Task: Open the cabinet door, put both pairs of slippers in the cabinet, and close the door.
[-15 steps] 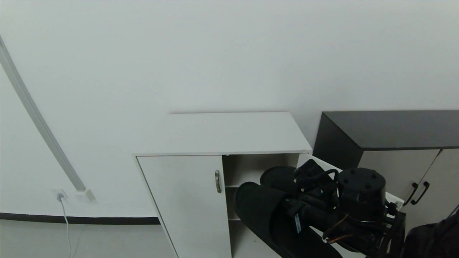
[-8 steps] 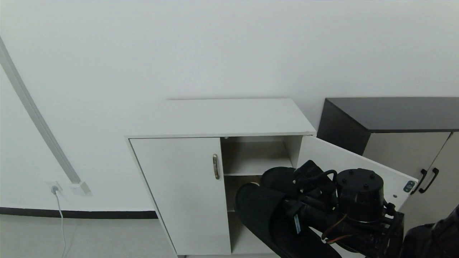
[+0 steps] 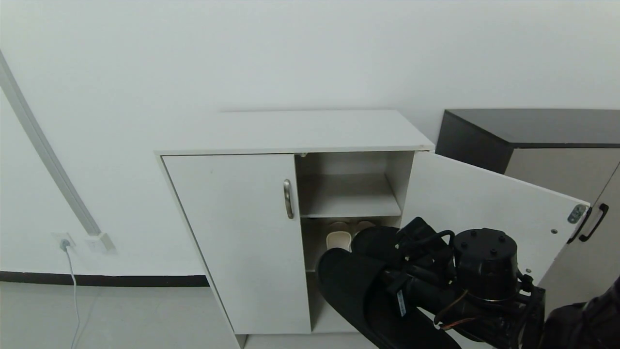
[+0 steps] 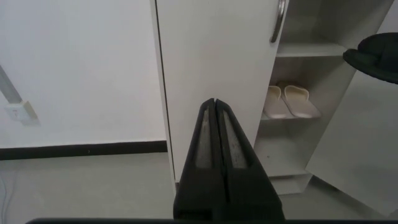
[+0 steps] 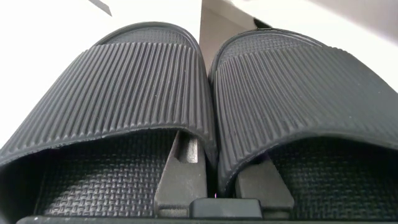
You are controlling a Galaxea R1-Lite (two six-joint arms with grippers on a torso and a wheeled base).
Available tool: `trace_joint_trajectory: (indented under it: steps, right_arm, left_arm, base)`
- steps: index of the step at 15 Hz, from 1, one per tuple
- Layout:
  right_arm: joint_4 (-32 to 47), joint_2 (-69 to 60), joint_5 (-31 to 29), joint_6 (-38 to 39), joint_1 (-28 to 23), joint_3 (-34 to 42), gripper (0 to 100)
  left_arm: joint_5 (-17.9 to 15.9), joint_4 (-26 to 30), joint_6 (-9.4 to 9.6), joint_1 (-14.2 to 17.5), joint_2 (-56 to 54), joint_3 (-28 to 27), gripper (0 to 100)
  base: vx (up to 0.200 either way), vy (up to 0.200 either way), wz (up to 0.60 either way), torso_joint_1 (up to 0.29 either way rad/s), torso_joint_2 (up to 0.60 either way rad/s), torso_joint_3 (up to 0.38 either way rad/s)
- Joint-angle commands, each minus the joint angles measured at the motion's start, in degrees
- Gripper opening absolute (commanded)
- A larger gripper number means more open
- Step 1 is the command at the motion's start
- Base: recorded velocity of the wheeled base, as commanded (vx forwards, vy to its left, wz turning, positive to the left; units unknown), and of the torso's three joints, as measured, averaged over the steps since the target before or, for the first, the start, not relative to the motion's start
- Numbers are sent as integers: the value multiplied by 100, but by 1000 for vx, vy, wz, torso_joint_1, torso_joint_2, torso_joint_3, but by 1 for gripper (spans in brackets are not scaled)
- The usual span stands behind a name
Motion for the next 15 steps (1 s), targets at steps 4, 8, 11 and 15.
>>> trace_joint_trajectory:
  steps: [4,8,11,15]
  right_arm:
    - [-8,49,0,-4,0,0,0]
    - [-193,172,-8,-4,0,0,0]
    - [-843,462,-26,-22,-8,70,0]
    - [-1080,585,-26,-57,0,105,0]
  left_arm:
    - [-2,-1,-1,0,7,0,0]
    - [-2,-1,7,0,7,0,0]
    - [7,-1,-1,0,7,0,0]
    - [7,-1,-1,0,7,0,0]
  base:
    - [0,0,0,-123,469,336]
    - [0,0,0,-90,450,365]
    - [0,0,0,-32,365,318]
    - [0,0,0,0,0,0]
